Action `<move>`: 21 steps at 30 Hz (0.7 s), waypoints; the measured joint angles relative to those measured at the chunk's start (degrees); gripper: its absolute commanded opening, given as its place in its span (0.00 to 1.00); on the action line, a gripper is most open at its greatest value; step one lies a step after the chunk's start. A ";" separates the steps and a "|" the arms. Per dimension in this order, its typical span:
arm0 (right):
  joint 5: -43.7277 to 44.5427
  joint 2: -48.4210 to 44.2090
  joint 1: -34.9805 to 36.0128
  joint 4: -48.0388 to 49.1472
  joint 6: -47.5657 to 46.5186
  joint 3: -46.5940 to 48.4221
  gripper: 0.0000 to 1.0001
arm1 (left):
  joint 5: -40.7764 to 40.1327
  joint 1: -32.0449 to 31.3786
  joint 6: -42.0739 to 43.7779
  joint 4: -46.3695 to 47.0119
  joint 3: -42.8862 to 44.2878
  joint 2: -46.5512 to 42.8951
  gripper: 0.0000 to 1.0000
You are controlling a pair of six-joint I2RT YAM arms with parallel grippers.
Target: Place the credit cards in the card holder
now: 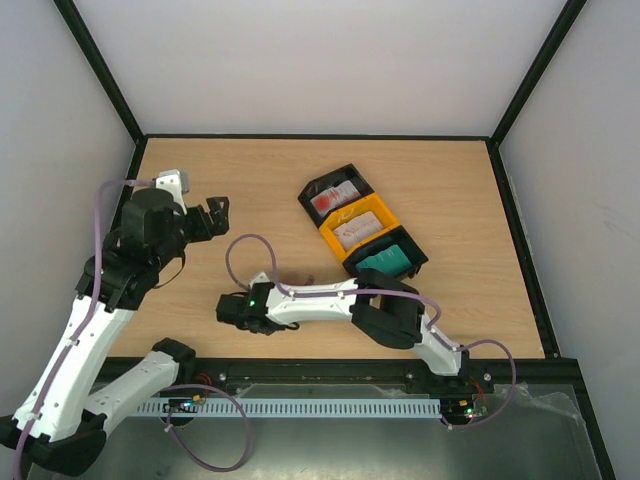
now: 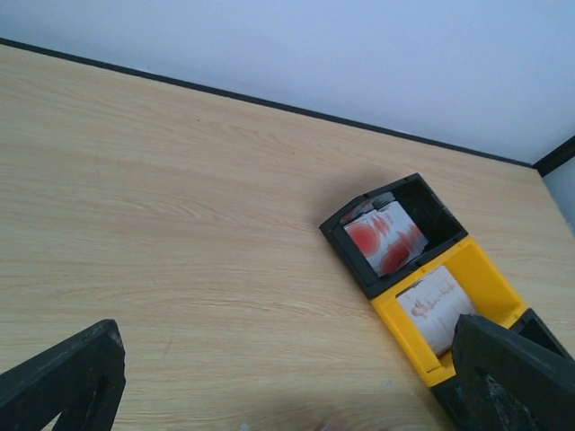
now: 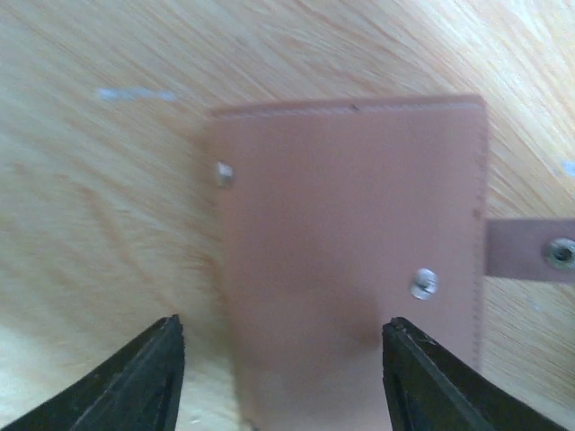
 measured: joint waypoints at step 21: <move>-17.20 -44.17 -24.76 25.94 0.07 -31.12 0.65 | 13.22 0.72 -18.36 9.38 -19.67 -0.52 0.98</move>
